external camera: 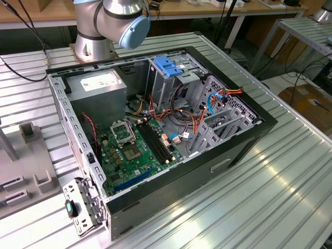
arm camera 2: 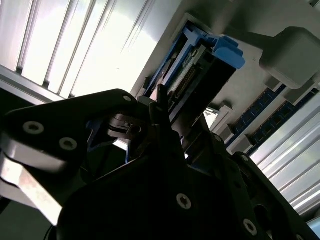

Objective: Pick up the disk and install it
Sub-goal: 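Pick up the disk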

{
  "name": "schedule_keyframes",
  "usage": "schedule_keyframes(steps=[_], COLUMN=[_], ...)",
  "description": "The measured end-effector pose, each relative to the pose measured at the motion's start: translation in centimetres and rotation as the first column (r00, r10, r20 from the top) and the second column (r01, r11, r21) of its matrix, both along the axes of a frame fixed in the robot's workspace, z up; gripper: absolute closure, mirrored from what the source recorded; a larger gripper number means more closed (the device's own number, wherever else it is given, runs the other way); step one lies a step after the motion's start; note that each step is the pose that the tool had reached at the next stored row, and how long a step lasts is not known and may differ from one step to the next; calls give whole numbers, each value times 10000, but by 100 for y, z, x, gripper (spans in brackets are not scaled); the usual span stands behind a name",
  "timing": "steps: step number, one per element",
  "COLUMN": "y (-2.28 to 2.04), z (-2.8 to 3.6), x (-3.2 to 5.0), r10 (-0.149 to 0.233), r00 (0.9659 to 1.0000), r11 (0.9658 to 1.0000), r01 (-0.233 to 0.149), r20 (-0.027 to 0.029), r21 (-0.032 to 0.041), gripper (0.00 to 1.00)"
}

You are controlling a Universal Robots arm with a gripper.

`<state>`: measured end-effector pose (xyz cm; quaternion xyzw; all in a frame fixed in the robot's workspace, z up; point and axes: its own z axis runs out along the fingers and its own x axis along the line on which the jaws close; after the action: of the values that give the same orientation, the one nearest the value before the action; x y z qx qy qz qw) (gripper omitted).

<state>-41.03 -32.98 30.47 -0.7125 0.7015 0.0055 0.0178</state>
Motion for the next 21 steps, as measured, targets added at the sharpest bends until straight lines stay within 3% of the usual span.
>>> schedule_keyframes(steps=[3, 21], y=[-2, -2], z=[-6, 15], x=[0, 0], r10=[-209, -213], r00=[9998, 9998], r11=[9998, 9998], r01=[209, 213], r20=[-3, 1], r21=[-1, 0], gripper=[64, 65])
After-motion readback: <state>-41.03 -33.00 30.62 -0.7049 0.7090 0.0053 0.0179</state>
